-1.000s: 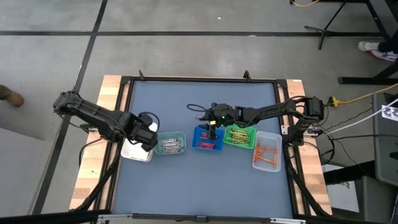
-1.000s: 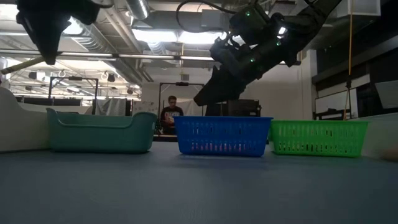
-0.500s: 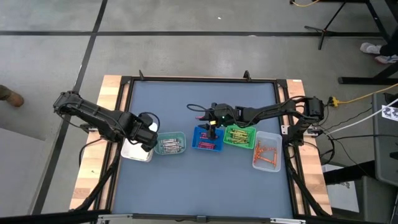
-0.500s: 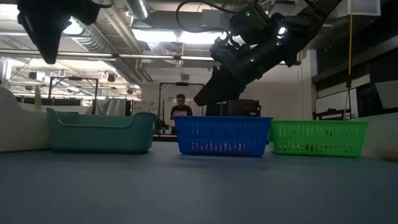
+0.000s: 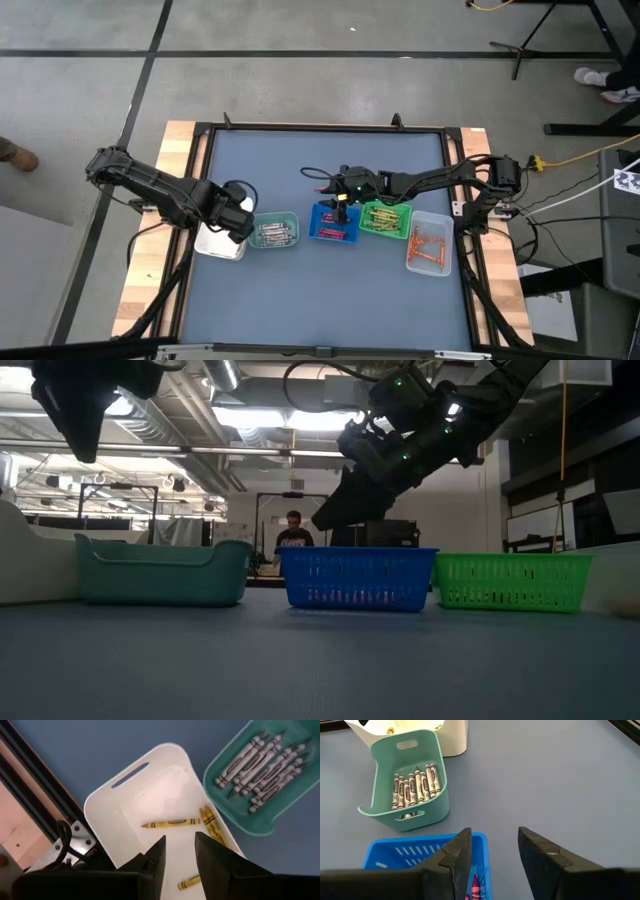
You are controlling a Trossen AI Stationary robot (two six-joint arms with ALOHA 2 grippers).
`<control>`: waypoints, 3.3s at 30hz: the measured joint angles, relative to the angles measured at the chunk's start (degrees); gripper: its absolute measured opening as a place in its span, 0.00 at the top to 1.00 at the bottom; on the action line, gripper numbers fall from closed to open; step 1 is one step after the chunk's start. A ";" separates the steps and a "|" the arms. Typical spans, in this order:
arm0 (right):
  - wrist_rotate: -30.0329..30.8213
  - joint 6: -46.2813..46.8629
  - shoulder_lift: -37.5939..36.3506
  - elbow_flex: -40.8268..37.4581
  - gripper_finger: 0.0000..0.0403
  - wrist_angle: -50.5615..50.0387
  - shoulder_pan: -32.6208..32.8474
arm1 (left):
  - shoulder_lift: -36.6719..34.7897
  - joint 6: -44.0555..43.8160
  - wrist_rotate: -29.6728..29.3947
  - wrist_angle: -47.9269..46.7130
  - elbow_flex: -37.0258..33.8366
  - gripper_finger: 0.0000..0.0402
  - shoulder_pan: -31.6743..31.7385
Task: Sort crayons
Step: Put the red crayon into the blue bin
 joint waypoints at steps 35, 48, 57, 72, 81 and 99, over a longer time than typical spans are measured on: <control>-9.25 2.81 -0.17 3.43 0.60 -3.85 -12.29 | 0.00 0.22 -17.62 13.29 0.07 0.78 0.74; -13.99 -4.17 0.96 3.43 0.60 -11.43 -17.00 | 0.00 0.22 -17.65 13.31 0.07 0.78 2.23; -14.37 -13.09 5.37 3.42 0.60 -10.24 -15.14 | 0.02 0.20 -17.59 13.64 0.07 0.78 2.23; -14.44 -18.23 9.84 3.39 0.60 -7.46 -14.84 | 0.02 0.17 -17.52 13.98 0.07 0.78 2.21; -14.28 -19.85 11.15 3.45 0.60 -6.44 -14.08 | 0.02 0.17 -17.53 13.99 0.07 0.78 2.19; -12.01 -19.63 13.05 3.50 0.78 -6.42 -14.16 | 0.02 0.15 -17.52 14.53 0.05 0.78 2.19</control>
